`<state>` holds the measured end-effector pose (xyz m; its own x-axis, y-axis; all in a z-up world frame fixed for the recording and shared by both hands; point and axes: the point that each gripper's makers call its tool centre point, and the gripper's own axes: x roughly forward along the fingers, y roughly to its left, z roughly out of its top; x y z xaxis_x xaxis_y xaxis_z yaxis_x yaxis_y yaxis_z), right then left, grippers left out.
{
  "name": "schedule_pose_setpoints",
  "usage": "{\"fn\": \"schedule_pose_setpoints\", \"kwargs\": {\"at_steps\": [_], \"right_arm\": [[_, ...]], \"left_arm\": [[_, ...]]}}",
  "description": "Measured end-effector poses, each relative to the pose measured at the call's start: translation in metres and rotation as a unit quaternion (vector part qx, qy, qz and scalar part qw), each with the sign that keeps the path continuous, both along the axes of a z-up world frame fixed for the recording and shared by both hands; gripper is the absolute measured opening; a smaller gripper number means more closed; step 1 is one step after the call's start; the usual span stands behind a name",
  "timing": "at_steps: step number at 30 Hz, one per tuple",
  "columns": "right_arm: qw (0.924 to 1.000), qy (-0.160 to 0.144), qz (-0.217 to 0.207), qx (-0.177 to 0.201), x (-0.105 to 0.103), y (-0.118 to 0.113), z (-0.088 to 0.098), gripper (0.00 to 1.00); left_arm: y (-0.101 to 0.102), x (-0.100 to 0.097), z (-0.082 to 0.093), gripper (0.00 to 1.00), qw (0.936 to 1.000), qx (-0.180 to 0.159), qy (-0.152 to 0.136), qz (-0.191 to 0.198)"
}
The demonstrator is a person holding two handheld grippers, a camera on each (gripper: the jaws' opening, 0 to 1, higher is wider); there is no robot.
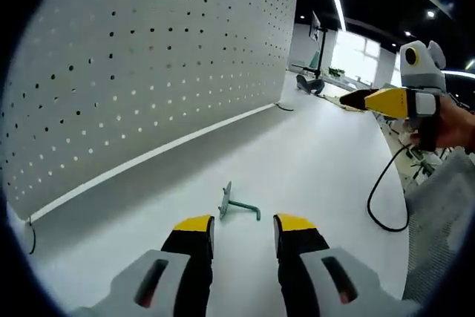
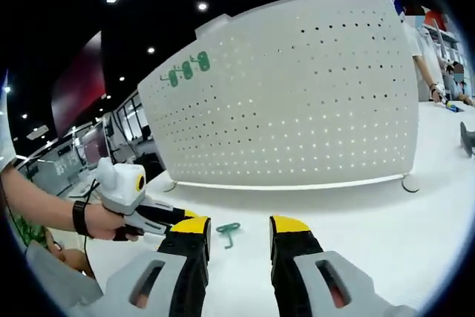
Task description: Insert the hook assembly into the mounting plate slot until the hook locks in place.
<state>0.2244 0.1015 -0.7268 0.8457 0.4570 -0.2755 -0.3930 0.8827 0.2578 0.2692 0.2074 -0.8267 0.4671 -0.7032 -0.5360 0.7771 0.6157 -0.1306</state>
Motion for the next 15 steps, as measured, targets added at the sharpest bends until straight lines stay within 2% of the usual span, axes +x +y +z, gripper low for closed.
{"fn": "schedule_pose_setpoints", "kwargs": {"at_steps": [7,15], "right_arm": [[1.0000,-0.001,0.001,0.000,0.000,0.001,0.001,0.32],[1.0000,0.002,0.000,0.002,-0.002,-0.001,0.000,0.31]], "left_arm": [[0.002,0.008,-0.008,0.30,0.9999,0.013,0.000,0.002],[0.003,0.017,-0.016,0.20,0.9998,0.021,-0.002,0.005]]}}
